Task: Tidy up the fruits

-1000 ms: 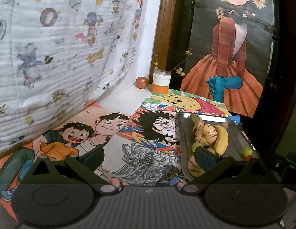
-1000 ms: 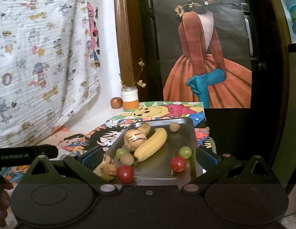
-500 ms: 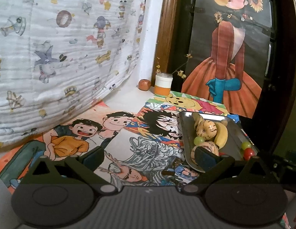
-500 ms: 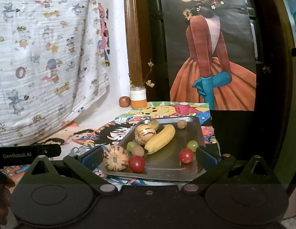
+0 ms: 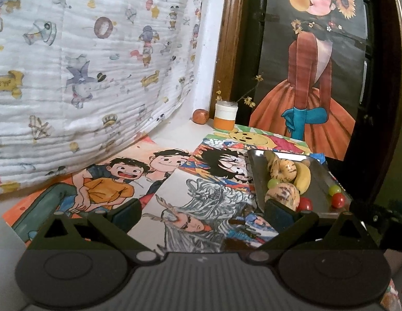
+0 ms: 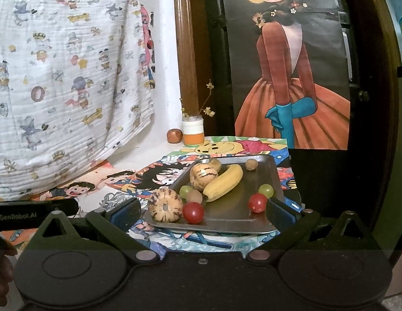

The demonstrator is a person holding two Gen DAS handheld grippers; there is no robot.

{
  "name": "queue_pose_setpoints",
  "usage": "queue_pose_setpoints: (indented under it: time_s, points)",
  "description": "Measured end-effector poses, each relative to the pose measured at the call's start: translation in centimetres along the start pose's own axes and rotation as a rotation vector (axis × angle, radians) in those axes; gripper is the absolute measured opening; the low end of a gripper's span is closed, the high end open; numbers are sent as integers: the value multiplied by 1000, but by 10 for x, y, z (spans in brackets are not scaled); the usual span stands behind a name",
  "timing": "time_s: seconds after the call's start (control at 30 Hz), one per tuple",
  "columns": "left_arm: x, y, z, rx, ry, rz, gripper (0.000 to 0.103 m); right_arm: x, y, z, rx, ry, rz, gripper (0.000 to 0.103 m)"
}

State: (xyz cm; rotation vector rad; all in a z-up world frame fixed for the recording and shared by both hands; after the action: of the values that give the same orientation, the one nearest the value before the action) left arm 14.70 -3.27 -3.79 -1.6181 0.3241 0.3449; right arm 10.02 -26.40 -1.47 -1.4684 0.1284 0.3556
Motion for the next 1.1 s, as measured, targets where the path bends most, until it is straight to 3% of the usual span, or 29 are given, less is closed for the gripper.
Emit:
queue_pose_setpoints:
  time_s: [1.1]
  points:
    - [-12,29,19,24,-11,48,103,-4,20,8,11,-17,46,102]
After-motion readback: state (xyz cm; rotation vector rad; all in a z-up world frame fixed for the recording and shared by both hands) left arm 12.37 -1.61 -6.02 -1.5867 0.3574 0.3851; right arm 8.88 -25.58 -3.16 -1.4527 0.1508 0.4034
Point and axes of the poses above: each gripper's, at about its wrist camera, not at the fingertips, and x roughly the way its jaws point, z to its left, y to its underside, the point moved 10 cm from there along x, roughly the way its jaws point, and after that the axes turned 9 degrees about -y, right-handed, at the moved point
